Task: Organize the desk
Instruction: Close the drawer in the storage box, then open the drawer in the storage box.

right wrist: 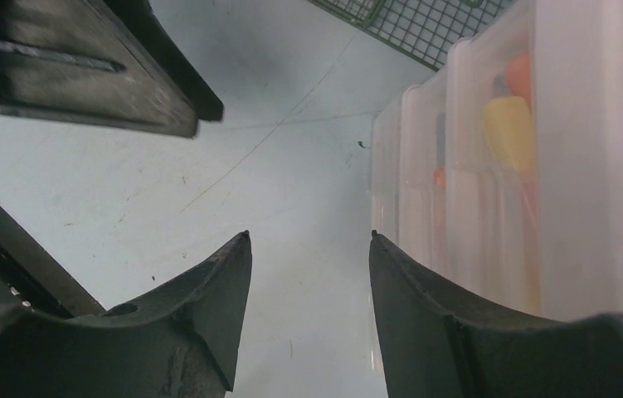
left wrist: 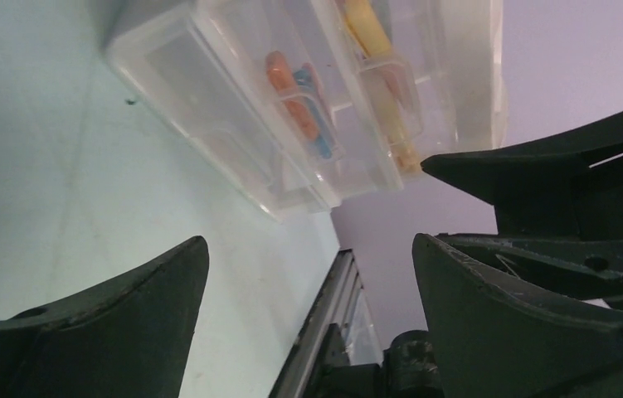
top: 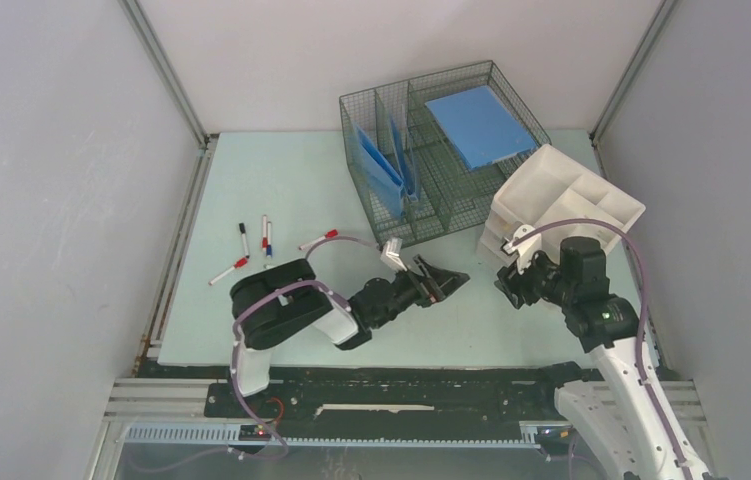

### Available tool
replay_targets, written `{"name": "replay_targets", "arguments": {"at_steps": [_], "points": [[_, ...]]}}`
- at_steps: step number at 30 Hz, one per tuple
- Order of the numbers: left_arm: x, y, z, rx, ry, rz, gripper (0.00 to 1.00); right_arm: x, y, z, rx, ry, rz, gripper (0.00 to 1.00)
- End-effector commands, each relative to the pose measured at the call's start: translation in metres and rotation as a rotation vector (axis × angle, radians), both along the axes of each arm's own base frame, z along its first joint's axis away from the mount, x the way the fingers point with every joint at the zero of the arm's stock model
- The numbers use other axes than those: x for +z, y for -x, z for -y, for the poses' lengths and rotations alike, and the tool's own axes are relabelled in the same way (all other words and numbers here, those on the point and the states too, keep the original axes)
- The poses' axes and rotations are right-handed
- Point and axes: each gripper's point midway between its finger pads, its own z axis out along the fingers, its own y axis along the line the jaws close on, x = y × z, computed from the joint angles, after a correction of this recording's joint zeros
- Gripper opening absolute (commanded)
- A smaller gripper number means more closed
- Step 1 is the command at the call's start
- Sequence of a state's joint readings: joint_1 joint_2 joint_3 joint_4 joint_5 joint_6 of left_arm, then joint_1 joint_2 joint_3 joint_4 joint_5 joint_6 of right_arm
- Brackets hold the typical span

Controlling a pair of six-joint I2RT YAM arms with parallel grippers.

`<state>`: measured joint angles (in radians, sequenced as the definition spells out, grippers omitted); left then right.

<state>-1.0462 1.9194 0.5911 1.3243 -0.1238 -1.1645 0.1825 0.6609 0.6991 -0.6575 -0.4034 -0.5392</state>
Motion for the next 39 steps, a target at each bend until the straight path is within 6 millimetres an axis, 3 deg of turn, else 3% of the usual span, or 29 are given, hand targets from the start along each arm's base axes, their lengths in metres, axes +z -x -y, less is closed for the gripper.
{"name": "replay_targets", "arguments": {"at_steps": [1, 9, 18, 23, 26, 31, 39], "points": [[0.02, -0.01, 0.025, 0.04, 0.136, -0.047, 0.98, 0.031, -0.003, -0.004, -0.003, -0.058, 0.081, 0.62], [0.005, -0.024, 0.053, 0.073, 0.159, -0.135, 0.97, 0.044, 0.005, -0.01, 0.023, -0.111, 0.094, 0.62], [0.002, -0.03, 0.073, 0.081, 0.15, -0.152, 0.96, 0.056, 0.008, -0.009, 0.015, -0.138, 0.126, 0.62], [0.004, -0.029, 0.071, 0.088, 0.118, -0.127, 0.97, 0.092, 0.016, -0.01, 0.03, -0.161, 0.154, 0.62], [0.003, -0.027, 0.064, 0.096, 0.102, -0.117, 0.96, 0.11, 0.005, 0.003, -0.017, -0.091, 0.141, 0.62], [0.007, -0.019, 0.057, 0.09, 0.096, -0.087, 0.96, 0.105, -0.019, 0.03, -0.137, 0.041, 0.035, 0.63], [0.018, -0.011, 0.047, 0.086, 0.061, -0.019, 0.96, 0.091, -0.036, 0.052, -0.21, 0.131, -0.043, 0.61]]}}
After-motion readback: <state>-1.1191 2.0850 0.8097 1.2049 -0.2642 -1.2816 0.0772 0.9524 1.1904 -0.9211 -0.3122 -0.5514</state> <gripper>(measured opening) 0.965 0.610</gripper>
